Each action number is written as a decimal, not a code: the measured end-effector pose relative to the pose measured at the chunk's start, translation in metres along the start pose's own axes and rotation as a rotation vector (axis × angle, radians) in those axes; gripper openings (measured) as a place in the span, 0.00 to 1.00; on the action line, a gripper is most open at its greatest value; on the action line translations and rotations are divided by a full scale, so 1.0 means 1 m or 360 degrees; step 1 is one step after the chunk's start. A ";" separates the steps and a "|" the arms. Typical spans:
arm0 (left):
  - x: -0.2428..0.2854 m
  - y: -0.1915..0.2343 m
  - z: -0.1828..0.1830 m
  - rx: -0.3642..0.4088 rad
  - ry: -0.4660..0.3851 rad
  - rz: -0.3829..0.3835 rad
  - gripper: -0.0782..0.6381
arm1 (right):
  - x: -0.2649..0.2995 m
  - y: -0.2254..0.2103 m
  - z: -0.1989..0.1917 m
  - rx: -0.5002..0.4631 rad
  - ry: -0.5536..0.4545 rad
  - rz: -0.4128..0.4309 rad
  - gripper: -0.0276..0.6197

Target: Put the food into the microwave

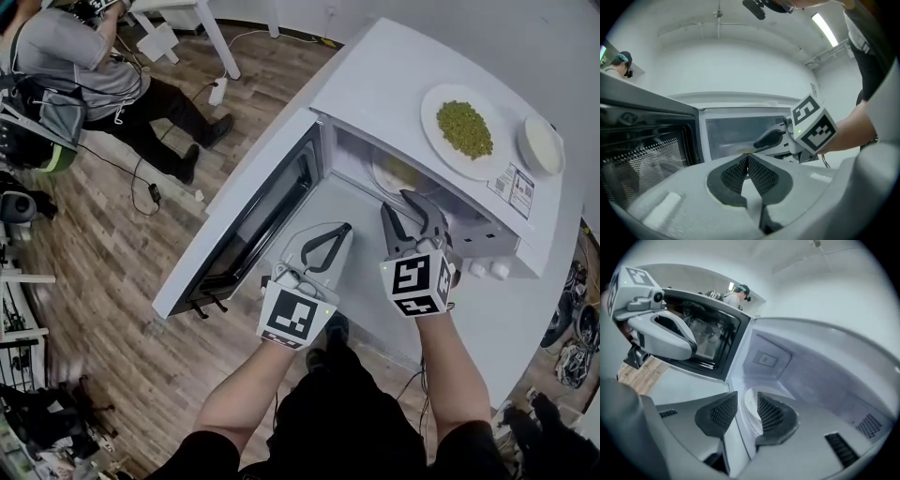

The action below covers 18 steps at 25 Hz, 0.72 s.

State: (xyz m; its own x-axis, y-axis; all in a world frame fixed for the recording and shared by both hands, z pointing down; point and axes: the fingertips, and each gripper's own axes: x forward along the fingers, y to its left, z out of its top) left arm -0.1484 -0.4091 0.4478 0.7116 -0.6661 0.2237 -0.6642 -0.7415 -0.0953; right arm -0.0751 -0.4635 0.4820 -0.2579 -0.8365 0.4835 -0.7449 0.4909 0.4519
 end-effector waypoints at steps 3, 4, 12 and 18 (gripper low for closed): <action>-0.022 -0.016 0.014 -0.0024 0.0007 -0.0019 0.12 | -0.035 0.010 0.016 0.0077 -0.0081 0.0039 0.23; -0.030 -0.022 0.020 -0.0030 0.0007 -0.0026 0.12 | -0.049 0.014 0.021 0.0097 -0.0103 0.0057 0.22; -0.130 -0.049 0.070 -0.0045 -0.0064 0.0045 0.12 | -0.168 0.073 0.053 0.0298 -0.0278 0.0258 0.11; -0.200 -0.084 0.092 -0.0078 -0.0089 0.0046 0.12 | -0.265 0.105 0.055 0.0477 -0.0359 0.0351 0.09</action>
State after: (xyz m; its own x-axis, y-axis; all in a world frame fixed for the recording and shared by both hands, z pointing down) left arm -0.2134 -0.2209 0.3218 0.7026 -0.6918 0.1666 -0.6942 -0.7178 -0.0529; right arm -0.1192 -0.2038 0.3602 -0.5341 -0.7680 0.3534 -0.7940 0.5992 0.1021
